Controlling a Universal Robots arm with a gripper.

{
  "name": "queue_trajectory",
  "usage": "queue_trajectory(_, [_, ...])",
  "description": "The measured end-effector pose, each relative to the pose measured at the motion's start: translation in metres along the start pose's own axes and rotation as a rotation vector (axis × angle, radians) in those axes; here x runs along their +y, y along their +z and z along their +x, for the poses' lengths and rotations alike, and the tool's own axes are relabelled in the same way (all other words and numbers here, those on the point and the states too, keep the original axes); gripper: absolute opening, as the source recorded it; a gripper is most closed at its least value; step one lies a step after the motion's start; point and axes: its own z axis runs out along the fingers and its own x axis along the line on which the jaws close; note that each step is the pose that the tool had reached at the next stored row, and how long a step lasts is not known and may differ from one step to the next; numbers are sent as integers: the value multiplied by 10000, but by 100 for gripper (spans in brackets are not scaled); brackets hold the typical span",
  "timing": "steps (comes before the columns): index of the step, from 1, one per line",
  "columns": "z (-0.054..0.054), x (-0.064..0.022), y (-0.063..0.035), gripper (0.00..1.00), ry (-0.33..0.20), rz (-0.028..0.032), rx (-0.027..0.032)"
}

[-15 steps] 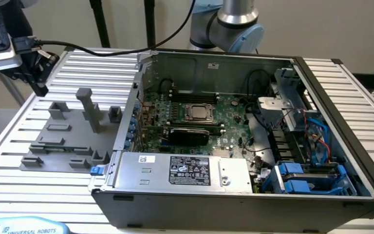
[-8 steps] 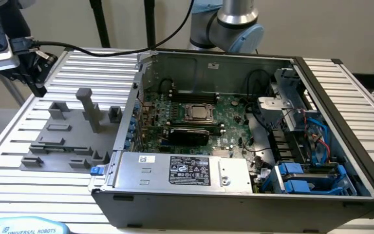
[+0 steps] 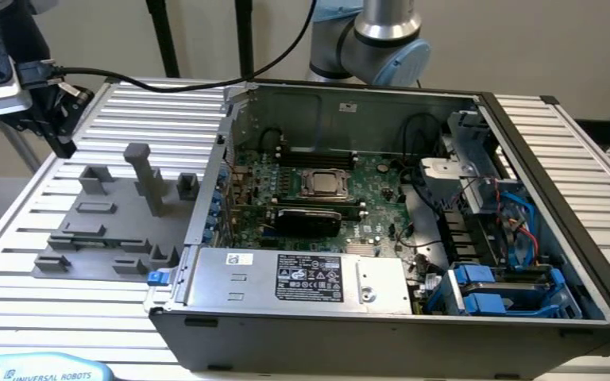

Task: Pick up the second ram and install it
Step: 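Pick up the second ram and move it above second insertion slot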

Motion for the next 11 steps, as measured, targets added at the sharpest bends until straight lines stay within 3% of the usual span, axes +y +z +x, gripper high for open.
queue_trajectory(3, [0,2,6,11,-127,9,-17])
queue_trajectory(11, [0,1,41,11,-1584,-1,42])
